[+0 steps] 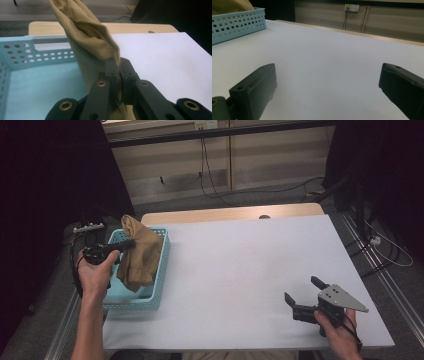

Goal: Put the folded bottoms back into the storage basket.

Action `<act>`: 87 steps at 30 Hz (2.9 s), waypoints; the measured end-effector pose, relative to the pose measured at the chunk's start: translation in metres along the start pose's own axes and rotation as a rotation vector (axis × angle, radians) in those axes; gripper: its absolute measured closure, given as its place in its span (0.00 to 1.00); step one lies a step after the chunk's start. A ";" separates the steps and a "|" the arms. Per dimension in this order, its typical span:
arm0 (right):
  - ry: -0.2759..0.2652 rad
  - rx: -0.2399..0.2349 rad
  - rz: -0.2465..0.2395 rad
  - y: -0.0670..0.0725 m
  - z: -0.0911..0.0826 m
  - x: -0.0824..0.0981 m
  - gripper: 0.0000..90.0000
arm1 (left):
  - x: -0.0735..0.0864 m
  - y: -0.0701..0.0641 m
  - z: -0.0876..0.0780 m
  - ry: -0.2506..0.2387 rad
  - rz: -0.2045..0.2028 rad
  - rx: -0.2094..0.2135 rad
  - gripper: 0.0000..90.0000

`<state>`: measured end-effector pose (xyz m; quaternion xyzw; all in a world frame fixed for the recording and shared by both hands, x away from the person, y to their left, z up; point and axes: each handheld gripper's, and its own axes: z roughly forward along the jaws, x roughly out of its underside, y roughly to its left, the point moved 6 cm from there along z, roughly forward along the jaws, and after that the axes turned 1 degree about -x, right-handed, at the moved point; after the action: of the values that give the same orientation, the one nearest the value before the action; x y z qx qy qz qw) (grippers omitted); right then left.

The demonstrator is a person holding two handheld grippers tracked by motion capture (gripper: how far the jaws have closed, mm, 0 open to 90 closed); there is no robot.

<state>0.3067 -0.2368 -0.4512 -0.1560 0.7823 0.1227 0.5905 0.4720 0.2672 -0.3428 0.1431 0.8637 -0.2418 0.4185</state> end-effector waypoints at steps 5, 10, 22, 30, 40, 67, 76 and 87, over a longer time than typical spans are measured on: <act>0.001 -0.001 -0.002 0.000 0.000 0.000 0.02 | 0.004 0.010 0.006 0.020 -0.019 -0.010 0.96; 0.000 -0.002 -0.003 0.000 0.000 0.000 0.02 | 0.013 0.027 0.012 0.037 -0.066 -0.036 0.96; 0.004 -0.005 -0.003 0.000 0.000 0.000 0.02 | 0.016 0.044 0.009 0.034 -0.060 -0.090 0.96; 0.011 -0.011 -0.004 0.002 0.001 0.001 0.02 | 0.021 0.053 0.013 0.057 -0.043 -0.131 0.96; 0.013 -0.016 -0.012 0.003 0.001 0.002 0.01 | 0.033 0.072 0.020 0.126 -0.018 -0.198 0.95; 0.020 -0.023 -0.015 0.005 0.003 0.002 0.02 | 0.059 0.115 0.036 0.212 -0.036 -0.329 0.94; 0.017 -0.023 -0.014 0.005 0.003 0.002 0.02 | 0.066 0.122 0.040 0.265 -0.011 -0.388 0.94; 0.017 -0.024 -0.014 0.005 0.003 0.002 0.02 | 0.075 0.125 0.050 0.316 -0.006 -0.381 0.94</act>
<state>0.3070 -0.2315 -0.4537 -0.1694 0.7846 0.1266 0.5828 0.5149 0.3493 -0.4659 0.0951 0.9489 -0.0506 0.2967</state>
